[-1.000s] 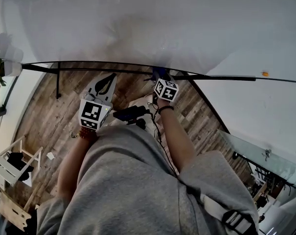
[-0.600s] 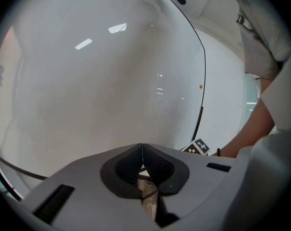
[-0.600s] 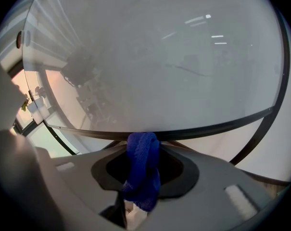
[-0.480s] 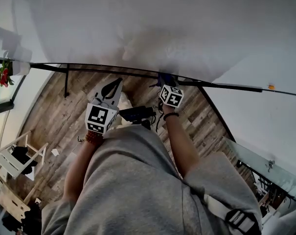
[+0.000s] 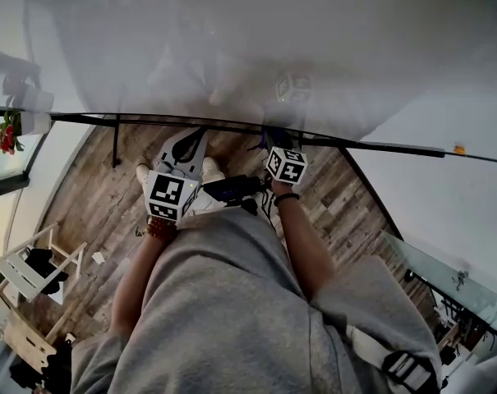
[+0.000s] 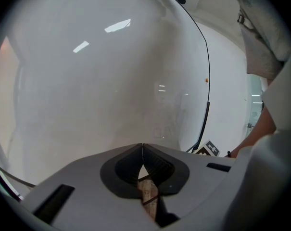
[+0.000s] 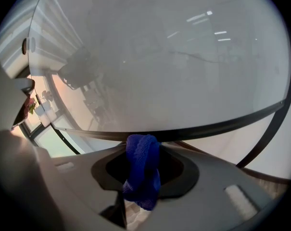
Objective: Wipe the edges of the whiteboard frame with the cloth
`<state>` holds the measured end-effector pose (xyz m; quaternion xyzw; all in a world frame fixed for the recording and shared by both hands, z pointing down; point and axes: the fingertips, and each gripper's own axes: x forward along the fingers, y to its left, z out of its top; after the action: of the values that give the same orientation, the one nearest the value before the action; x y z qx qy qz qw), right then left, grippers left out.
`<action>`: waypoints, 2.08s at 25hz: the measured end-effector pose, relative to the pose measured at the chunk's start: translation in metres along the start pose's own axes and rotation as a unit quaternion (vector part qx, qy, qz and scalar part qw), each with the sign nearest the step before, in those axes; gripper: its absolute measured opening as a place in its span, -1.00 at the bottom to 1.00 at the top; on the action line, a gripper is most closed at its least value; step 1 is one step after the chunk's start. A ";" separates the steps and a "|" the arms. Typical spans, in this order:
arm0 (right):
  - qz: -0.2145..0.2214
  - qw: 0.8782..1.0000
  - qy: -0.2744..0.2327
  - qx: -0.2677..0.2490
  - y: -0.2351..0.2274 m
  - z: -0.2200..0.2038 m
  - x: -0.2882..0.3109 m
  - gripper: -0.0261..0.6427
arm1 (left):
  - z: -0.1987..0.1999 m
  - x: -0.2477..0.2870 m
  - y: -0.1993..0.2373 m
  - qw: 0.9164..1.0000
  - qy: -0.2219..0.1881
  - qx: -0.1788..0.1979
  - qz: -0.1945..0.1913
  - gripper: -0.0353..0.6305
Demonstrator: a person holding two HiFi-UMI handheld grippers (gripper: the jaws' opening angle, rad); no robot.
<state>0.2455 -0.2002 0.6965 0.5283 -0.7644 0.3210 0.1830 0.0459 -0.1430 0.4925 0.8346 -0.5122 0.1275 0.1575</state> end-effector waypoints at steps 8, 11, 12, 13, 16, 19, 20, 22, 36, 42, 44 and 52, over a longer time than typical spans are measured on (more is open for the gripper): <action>-0.020 0.999 -0.020 0.017 0.001 -0.001 -0.001 -0.50 | -0.006 -0.004 0.020 1.000 -0.007 -0.009 -0.004 -0.86; -0.027 0.999 -0.020 0.013 0.004 -0.001 -0.001 -0.50 | -0.011 -0.005 0.027 1.000 -0.008 -0.013 -0.006 -0.86; -0.028 0.999 -0.019 0.012 0.006 -0.002 -0.001 -0.50 | -0.012 -0.006 0.028 1.000 -0.009 -0.013 -0.009 -0.86; -0.027 0.999 -0.018 0.011 0.008 -0.003 0.000 -0.50 | -0.012 -0.006 0.028 1.000 -0.010 -0.014 -0.013 -0.86; -0.017 1.000 -0.015 0.003 0.020 -0.004 0.004 -0.50 | -0.016 -0.009 0.029 1.000 -0.008 -0.015 -0.022 -0.86; -0.016 1.000 -0.018 -0.002 0.030 -0.004 0.007 -0.50 | -0.020 -0.014 0.029 0.999 -0.003 -0.009 -0.035 -0.86; -0.021 1.000 -0.021 0.000 0.031 -0.004 0.008 -0.50 | -0.021 -0.016 0.030 0.999 -0.002 -0.007 -0.038 -0.86; -0.034 0.999 -0.024 0.006 0.030 -0.004 0.008 -0.50 | -0.021 -0.023 0.031 0.999 0.002 -0.005 -0.042 -0.86; -0.036 0.999 -0.018 0.011 0.058 -0.007 0.016 -0.50 | -0.020 -0.049 0.069 1.000 -0.001 -0.008 -0.014 -0.86; -0.029 0.999 -0.017 0.007 0.068 -0.007 0.018 -0.50 | -0.020 -0.053 0.077 1.000 -0.008 -0.018 -0.005 -0.86; -0.029 0.999 -0.017 0.007 0.069 -0.006 0.017 -0.50 | -0.019 -0.054 0.079 1.000 -0.011 -0.020 -0.003 -0.86; -0.031 0.999 -0.021 0.010 0.079 -0.008 0.021 -0.50 | -0.025 -0.064 0.094 1.000 -0.015 -0.026 0.000 -0.86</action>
<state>0.1638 -0.1903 0.6915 0.5607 -0.7478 0.3117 0.1711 -0.0683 -0.1205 0.5042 0.8318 -0.5180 0.1014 0.1715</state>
